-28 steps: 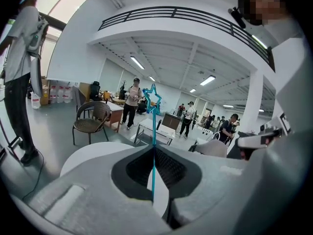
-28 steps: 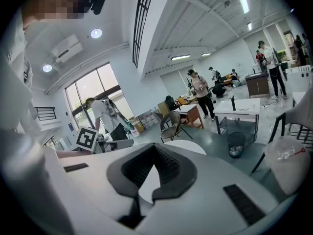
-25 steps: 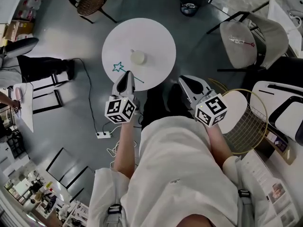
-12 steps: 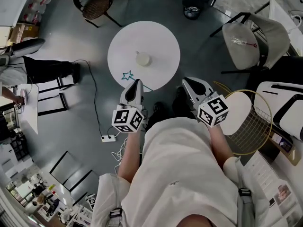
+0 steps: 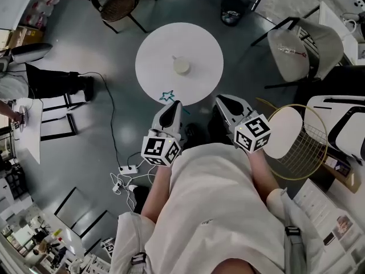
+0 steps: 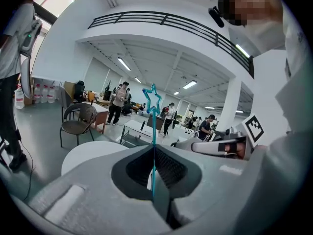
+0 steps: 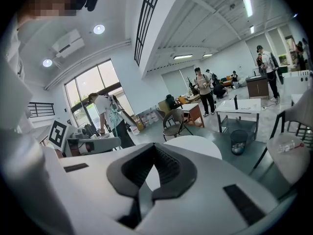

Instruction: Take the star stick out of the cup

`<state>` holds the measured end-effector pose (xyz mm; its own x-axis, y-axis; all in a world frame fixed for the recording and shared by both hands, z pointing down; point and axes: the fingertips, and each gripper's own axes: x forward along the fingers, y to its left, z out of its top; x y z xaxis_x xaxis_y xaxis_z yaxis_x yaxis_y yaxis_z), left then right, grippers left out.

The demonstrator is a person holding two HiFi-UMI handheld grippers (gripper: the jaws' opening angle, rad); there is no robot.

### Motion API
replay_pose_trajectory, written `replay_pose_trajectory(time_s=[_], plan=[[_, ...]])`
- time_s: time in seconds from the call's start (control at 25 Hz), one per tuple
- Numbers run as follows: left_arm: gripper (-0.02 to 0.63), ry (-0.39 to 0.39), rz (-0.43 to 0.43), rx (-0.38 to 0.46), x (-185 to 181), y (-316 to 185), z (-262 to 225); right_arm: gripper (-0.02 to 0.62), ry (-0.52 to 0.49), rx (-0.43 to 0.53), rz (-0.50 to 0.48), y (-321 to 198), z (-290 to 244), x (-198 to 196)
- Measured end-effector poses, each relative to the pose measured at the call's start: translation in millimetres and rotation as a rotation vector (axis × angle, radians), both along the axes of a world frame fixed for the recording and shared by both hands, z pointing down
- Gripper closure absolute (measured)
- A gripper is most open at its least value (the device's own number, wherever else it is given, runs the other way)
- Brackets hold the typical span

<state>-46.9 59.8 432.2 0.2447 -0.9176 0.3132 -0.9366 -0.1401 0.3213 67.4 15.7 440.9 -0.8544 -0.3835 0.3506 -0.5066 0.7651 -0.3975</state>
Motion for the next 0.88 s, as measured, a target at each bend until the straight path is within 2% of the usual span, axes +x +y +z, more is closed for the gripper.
replay_pose_trajectory(time_s=[0.24, 0.36, 0.52, 0.64, 0.88], plan=[[0.592, 0.02, 0.026, 0.009, -30.2, 49.4, -0.2, 0.588, 0.021, 0.001, -0.01, 57.4, -1.1, -32.2], [0.592, 0.04, 0.051, 0.009, -41.2, 69.4, 7.8, 0.588, 0.042, -0.015, 0.004, 83.6, 4.7, -38.3], [0.592, 0.029, 0.087, 0.009, -50.8, 84.8, 17.6, 0.588, 0.077, -0.003, 0.001, 108.2, 8.6, -43.0], [0.592, 0.032, 0.079, 0.024, -52.8, 94.1, 14.9, 0.588, 0.09, 0.015, -0.009, 120.0, 7.5, -37.9], [0.592, 0.039, 0.053, 0.046, -54.3, 102.3, 6.8, 0.588, 0.054, 0.05, -0.009, 125.4, -7.4, -34.3]])
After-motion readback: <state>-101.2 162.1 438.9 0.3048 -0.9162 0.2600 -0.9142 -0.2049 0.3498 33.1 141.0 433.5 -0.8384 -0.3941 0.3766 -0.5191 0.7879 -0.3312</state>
